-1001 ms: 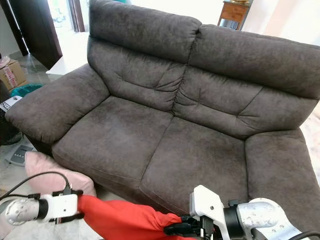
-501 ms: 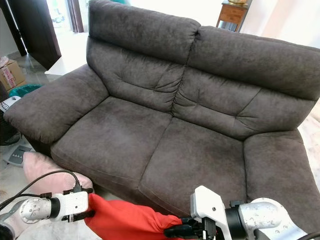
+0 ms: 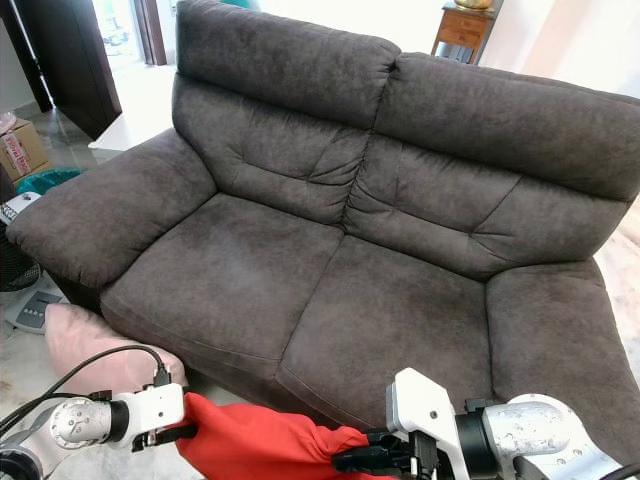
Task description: Move the pillow to the sofa from floor
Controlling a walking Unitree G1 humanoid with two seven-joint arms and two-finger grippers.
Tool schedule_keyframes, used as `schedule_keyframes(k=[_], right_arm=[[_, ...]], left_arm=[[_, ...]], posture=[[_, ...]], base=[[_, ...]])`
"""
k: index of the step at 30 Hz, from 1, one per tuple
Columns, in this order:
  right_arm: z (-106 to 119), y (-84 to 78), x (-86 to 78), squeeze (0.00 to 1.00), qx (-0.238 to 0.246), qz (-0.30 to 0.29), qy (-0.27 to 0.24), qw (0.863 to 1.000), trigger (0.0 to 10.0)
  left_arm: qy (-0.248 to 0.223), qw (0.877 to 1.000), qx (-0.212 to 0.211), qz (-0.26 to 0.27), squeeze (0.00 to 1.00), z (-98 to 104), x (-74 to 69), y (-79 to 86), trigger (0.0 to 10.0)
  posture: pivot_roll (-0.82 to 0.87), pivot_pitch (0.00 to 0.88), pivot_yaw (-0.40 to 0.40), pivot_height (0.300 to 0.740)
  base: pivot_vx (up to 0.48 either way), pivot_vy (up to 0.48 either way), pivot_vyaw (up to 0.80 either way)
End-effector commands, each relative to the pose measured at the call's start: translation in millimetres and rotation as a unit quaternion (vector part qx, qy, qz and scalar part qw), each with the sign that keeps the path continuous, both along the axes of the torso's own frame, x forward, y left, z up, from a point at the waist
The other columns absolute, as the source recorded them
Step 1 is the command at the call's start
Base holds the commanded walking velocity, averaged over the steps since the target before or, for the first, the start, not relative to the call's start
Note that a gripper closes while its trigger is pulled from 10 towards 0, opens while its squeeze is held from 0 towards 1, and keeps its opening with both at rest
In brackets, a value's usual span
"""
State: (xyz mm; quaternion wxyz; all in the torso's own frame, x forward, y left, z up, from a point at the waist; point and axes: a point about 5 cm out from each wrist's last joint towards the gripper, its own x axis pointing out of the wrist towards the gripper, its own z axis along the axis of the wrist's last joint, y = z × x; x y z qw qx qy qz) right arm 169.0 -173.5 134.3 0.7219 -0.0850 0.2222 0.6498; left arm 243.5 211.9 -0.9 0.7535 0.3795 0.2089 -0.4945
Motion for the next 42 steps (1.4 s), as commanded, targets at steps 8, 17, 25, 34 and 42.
schedule_keyframes(k=[8, 17, 25, 34, 42], right_arm=[[19.9, 4.9, 2.9, 0.0, 0.028, 0.02, -0.043, 0.999, 10.0], [15.9, 5.4, 1.1, 0.0, 0.024, 0.015, -0.038, 0.999, 10.0], [13.8, 6.7, 1.1, 0.0, 0.022, 0.012, -0.036, 0.999, 10.0], [9.9, 6.5, 3.5, 0.0, 0.013, 0.002, -0.041, 0.999, 10.0], [-43.1, -21.5, 46.0, 0.0, -0.104, -0.228, -0.095, 0.963, 10.0]], left_arm=[[0.014, 1.0, -0.014, 0.006, 0.0, -1.7, -2.0, -0.9, 0.0], [0.028, 0.999, -0.023, 0.019, 0.0, -2.9, -3.7, 0.8, 0.0], [0.025, 0.999, -0.035, 0.028, 0.0, -1.0, -2.0, 0.9, 0.0], [0.023, 0.997, -0.058, 0.039, 0.0, 0.7, -0.8, -1.7, 0.0], [-0.059, 0.96, -0.212, 0.173, 0.0, 27.0, 27.6, -11.1, 0.0]], posture=[[0.07, 0.0, -0.13, 0.74], [0.07, 0.0, -0.128, 0.74], [0.07, 0.006, -0.127, 0.74], [0.08, 0.01, -0.122, 0.74], [0.1, 0.014, -0.123, 0.74]], base=[[0.0, 0.0, 0.0], [0.0, 0.0, 0.0], [0.0, 0.0, 0.0], [0.0, 0.0, 0.0], [0.0, 0.0, 0.0]])
